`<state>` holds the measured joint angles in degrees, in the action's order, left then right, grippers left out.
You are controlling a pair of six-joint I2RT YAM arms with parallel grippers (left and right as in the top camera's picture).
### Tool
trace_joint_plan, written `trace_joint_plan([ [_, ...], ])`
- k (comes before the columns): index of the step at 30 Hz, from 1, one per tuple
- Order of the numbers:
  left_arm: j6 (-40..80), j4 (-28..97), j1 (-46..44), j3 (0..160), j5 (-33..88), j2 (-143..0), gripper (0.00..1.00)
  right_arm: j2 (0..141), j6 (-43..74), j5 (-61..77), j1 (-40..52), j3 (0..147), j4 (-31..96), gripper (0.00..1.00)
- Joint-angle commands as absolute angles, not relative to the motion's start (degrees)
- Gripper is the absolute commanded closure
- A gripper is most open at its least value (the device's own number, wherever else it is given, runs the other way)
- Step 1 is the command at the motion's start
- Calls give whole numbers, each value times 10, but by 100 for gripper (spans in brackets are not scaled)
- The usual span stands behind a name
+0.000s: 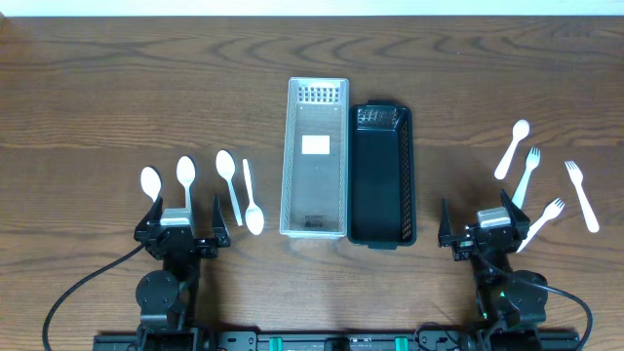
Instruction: Pack container
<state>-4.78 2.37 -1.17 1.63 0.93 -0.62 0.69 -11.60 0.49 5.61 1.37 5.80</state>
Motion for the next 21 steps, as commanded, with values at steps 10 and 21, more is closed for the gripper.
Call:
trace_joint_plan([
  [10, -53, 40, -8, 3, 7, -3, 2, 4, -118, 9, 62, 11, 58, 1],
  [21, 10, 42, -8, 4, 7, -20, 2, 8, 35, 11, 62, 11, 60, 1],
])
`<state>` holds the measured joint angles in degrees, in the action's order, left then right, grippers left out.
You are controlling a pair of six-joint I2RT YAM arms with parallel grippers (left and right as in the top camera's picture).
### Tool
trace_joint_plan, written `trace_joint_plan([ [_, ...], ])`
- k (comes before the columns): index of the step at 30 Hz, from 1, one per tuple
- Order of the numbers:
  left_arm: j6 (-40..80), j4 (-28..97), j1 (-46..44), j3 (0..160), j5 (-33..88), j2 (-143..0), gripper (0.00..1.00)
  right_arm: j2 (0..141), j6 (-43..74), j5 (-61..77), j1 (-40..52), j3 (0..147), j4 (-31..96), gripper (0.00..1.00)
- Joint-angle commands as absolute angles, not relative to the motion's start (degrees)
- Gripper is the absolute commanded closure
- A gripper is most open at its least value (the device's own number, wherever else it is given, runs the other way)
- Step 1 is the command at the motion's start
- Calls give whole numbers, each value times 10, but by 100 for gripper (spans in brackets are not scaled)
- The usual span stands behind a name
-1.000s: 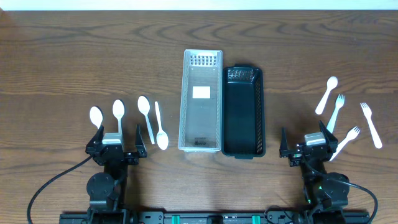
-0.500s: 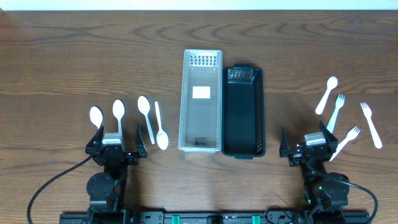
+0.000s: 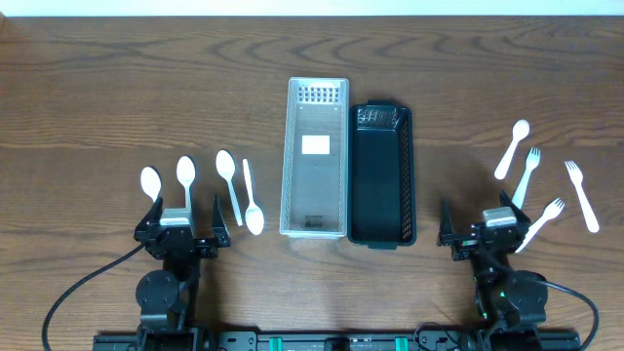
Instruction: Pack container
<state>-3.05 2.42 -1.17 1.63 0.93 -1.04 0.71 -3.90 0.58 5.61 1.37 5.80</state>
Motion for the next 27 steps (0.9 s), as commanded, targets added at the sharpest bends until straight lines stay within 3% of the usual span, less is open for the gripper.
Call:
trace_joint_plan([
  [1, 30, 45, -8, 7, 7, -26, 2, 14, 47, 11, 62, 11, 60, 1],
  [7, 68, 115, -8, 95, 9, -79, 2, 90, 118, 30, 62, 48, 113, 1],
  [13, 68, 268, -8, 292, 9, -187, 2, 215, 117, 32, 57, 190, 221, 1],
  [20, 82, 427, -8, 493, 11, -324, 2, 432, 113, 32, 15, 455, 444, 1],
  [27, 83, 467, -8, 545, 11, -389, 2, 637, 76, 32, -17, 730, 654, 1],
])
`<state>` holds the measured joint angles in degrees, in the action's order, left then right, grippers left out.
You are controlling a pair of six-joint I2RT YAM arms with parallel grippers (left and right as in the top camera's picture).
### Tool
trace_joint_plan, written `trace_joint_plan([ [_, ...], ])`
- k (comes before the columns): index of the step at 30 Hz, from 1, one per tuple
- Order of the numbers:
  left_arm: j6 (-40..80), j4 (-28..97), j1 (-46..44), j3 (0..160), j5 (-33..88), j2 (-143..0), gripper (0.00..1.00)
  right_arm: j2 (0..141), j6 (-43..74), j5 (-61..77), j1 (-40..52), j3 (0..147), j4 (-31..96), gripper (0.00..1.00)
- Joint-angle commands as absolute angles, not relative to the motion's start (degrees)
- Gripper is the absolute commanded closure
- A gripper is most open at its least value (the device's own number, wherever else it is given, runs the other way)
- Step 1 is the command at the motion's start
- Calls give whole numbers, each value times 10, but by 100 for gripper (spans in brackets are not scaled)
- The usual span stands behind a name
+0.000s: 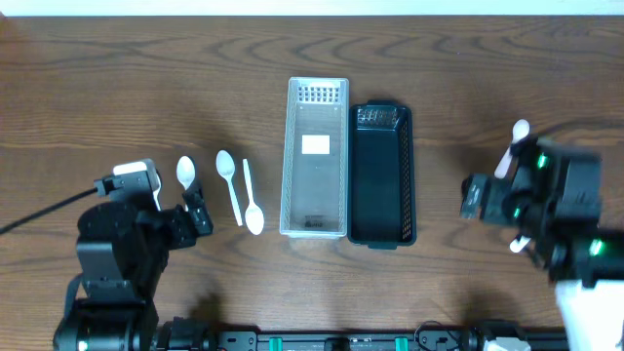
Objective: Pack container
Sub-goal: 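Move the right gripper over the white spoon and grasp it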
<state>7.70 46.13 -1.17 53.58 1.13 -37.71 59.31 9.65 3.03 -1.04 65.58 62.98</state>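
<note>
A clear plastic tray (315,156) and a black tray (382,175) lie side by side at the table's middle, both empty. Three white spoons (226,166) show to their left; one more may be hidden under my left arm. The left gripper (193,214) hangs raised beside them, and its jaws are too dark to read. On the right, my blurred right arm covers the white forks. Only a spoon bowl (521,128) and a white utensil tip (517,245) show. The right gripper (474,199) points toward the black tray, with its state unclear.
The wooden table (97,88) runs to a pale edge along the far side. A black cable (39,216) trails from the left arm toward the left edge.
Both arms have left their low rest pose at the front edge. The left one is now up over the leftmost spoon, and the right one is up over the forks, blurred. No utensil has moved.
At both earlier moments the two arms sat parked at the front edge with fingers spread wide, several spoons on the left and a spoon and forks on the right. Now both arms are raised over their utensil groups, and both trays are empty.
</note>
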Motion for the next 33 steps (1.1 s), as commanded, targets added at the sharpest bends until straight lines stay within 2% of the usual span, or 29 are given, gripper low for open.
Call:
trace_joint_plan([
  [1, 83, 469, -8, 545, 11, -389, 2, 651, 60, 31, -17, 745, 657, 1],
  [9, 83, 473, -8, 545, 10, -389, 2, 754, 78, -21, -67, 771, 603, 1],
  [13, 83, 473, -8, 545, 10, -389, 2, 844, 81, -21, -124, 792, 574, 1],
  [18, 83, 474, -8, 545, 10, -389, 2, 981, 72, -20, -162, 886, 583, 1],
  [26, 83, 474, -8, 545, 10, -394, 2, 1141, 72, -22, -170, 1014, 592, 1],
  [33, 83, 485, -8, 545, 10, -407, 2, 1215, 72, -39, -171, 1031, 568, 1],
])
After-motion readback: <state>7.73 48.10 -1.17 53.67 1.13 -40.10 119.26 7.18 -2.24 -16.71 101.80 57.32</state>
